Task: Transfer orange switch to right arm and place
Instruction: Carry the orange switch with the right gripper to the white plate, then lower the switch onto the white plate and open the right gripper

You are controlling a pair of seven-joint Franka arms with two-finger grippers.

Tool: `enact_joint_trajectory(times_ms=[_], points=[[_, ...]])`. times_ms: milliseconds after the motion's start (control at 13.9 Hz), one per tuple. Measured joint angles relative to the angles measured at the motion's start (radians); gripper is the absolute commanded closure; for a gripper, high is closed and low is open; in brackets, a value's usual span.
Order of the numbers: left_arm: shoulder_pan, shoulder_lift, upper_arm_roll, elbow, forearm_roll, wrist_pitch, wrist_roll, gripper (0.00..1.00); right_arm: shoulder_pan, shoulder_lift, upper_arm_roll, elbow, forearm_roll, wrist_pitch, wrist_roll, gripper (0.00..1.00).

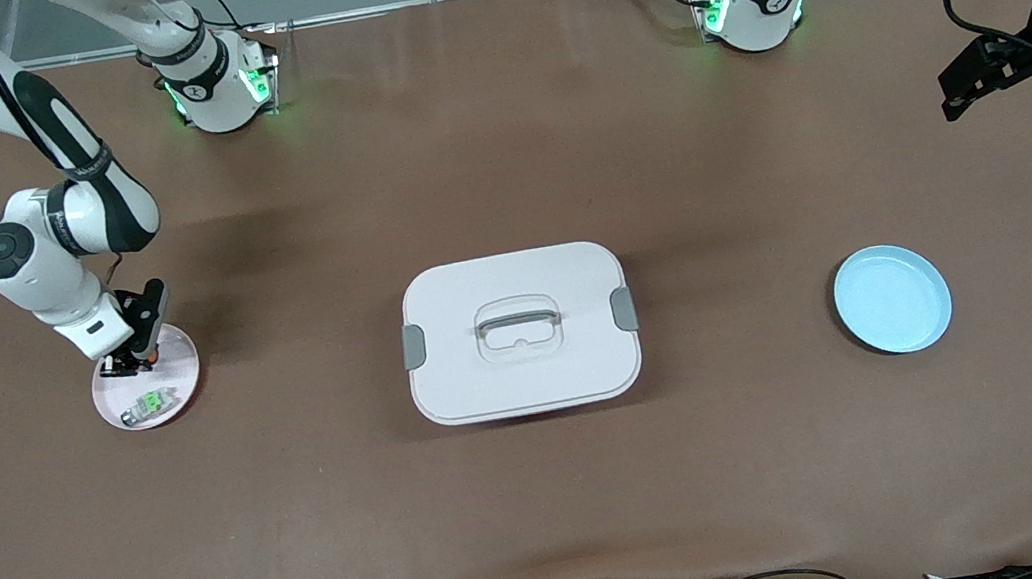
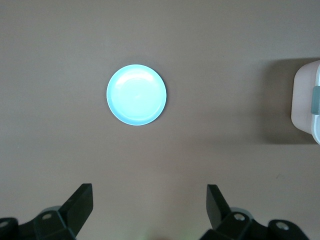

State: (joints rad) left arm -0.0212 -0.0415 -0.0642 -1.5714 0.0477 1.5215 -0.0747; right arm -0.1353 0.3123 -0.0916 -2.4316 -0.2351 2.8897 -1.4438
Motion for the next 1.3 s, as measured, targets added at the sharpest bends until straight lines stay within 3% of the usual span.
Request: enact_joint_trajectory(times_ms=[72, 144, 288, 360, 1296], points=[[0.0, 0.0, 0.0, -0.001, 0.0, 0.0, 0.0, 0.0, 0.0, 0.0, 0.0, 0.0, 0.0, 0.0, 0.0, 0.52], [0.0, 0.0, 0.0, -0.001, 0.0, 0.001, 0.0, 0.0, 0.0, 0.0, 0.0, 0.0, 0.0, 0.0, 0.0, 0.47], [0.0, 0.0, 0.0, -0.003, 0.0, 0.005, 0.0, 0.0, 0.0, 0.0, 0.0, -0.001, 0.0, 0.0, 0.0, 0.06], [0.0, 0.0, 0.0, -0.004, 0.0, 0.007, 0.0, 0.0, 0.0, 0.0, 0.0, -0.001, 0.0, 0.0, 0.0, 0.0], [0.0, 0.002, 0.0, -0.007, 0.0, 0.017, 0.0, 0.0, 0.0, -0.019, 0.002, 0.004, 0.0, 0.008, 0.069, 0.0]])
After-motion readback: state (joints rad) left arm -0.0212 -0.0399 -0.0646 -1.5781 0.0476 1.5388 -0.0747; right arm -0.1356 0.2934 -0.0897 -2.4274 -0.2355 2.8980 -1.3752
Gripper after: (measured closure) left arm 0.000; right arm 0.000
